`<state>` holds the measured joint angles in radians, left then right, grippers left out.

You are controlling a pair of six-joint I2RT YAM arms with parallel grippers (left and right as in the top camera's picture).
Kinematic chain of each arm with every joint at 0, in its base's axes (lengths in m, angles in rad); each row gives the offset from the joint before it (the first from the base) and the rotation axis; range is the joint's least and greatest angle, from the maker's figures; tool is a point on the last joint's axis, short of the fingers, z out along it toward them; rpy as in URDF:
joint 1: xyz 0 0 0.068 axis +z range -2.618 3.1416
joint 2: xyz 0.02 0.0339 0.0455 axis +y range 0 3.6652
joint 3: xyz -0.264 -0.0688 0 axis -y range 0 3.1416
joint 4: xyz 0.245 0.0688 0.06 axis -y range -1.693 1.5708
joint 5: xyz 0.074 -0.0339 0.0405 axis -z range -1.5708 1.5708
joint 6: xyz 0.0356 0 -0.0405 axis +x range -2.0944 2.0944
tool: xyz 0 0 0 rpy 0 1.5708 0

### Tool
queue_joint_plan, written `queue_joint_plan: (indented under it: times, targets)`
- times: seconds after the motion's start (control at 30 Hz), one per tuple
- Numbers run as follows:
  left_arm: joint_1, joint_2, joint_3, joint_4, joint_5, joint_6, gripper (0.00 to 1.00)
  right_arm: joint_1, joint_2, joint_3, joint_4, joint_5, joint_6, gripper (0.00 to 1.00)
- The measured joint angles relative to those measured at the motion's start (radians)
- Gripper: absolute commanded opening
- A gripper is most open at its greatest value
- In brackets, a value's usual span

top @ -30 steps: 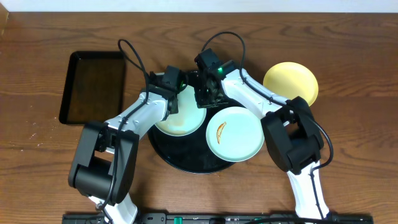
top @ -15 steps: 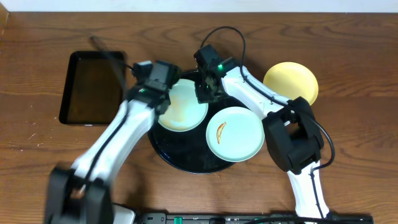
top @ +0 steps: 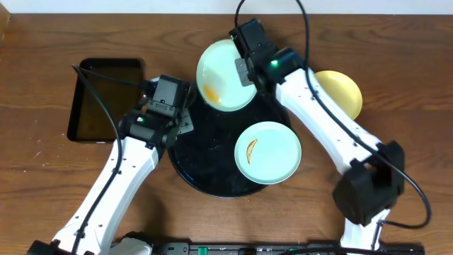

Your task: Clean dirty plates on tray and stack at the side

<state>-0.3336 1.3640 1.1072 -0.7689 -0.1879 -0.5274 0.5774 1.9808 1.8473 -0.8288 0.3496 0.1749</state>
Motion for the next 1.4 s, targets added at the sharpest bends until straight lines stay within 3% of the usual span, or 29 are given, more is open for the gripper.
queue_joint_plan:
  times: [0.47,1.07,1.4]
  targets:
    - [0.0,0.022,-0.002,-0.002,0.037,0.0,0.08,0.051,-0.065,0.0,-0.011,0.348,-0.237,0.01]
    - [0.0,0.022,-0.002,-0.002,0.051,0.0,0.08,0.109,-0.065,0.0,0.12,0.589,-0.502,0.01]
    - [0.0,0.024,-0.002,-0.002,0.051,0.0,0.08,0.109,-0.065,0.0,0.139,0.616,-0.565,0.01]
